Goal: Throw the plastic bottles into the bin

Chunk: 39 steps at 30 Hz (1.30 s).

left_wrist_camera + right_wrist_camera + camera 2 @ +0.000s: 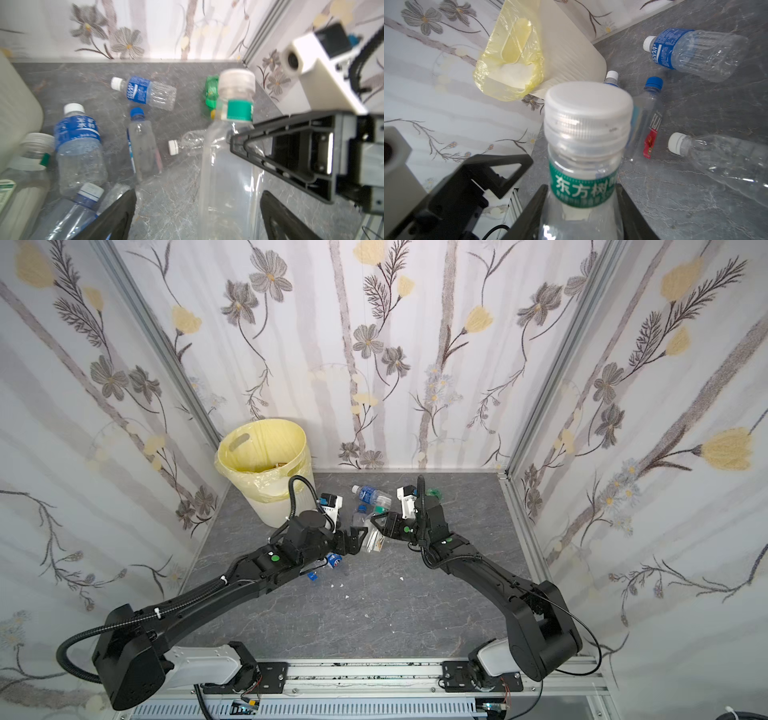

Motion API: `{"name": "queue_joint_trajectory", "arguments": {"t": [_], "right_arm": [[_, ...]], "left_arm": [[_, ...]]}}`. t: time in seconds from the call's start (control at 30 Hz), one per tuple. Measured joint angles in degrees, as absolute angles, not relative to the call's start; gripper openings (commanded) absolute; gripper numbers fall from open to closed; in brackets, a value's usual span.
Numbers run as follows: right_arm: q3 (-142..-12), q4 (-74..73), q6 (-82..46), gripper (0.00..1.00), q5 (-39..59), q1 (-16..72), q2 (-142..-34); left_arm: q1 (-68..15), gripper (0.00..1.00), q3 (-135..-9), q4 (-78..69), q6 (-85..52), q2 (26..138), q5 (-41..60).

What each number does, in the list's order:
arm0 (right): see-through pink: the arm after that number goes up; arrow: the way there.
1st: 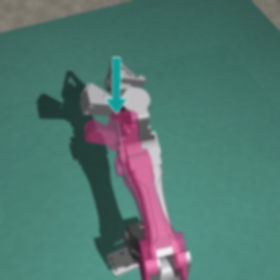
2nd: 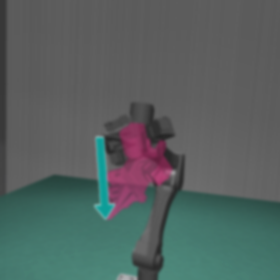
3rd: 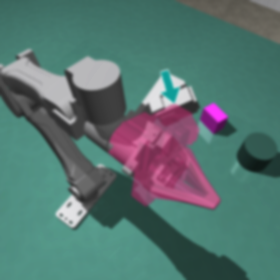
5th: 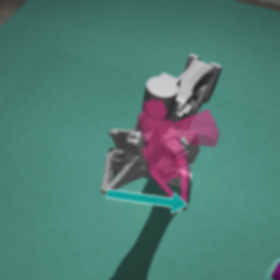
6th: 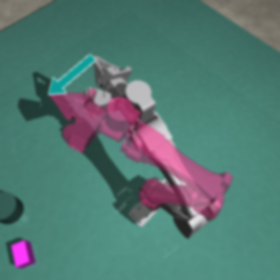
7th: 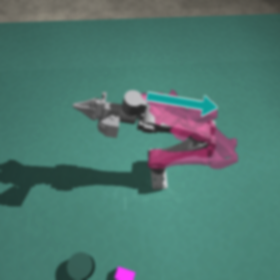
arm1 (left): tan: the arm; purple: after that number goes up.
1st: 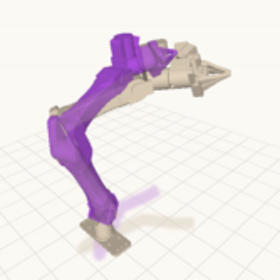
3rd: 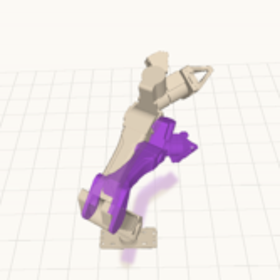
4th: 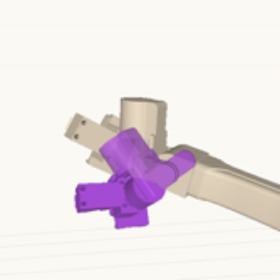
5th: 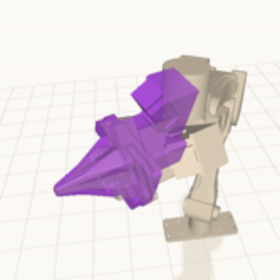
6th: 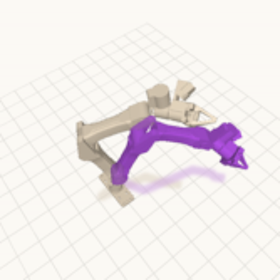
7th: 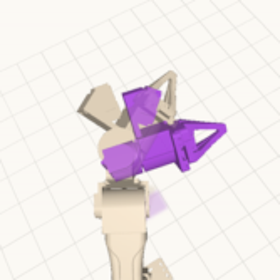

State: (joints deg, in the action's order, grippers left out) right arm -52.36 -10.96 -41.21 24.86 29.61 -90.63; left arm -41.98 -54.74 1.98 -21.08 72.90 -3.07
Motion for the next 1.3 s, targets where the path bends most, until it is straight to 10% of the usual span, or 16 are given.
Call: {"name": "queue_joint_trajectory", "arguments": {"t": [0.63,1.3], "right_arm": [[-51.42,-7.53,-29.50,0.45,20.58,32.62,-84.79],[-53.21,-7.27,-28.16,0.44,21.12,34.65,-86.96]], "left_arm": [[-35.05,0.83,-72.34,3.90,-26.74,85.12,19.18],[-35.05,0.65,-76.18,4.54,-25.89,90.26,21.10]]}}
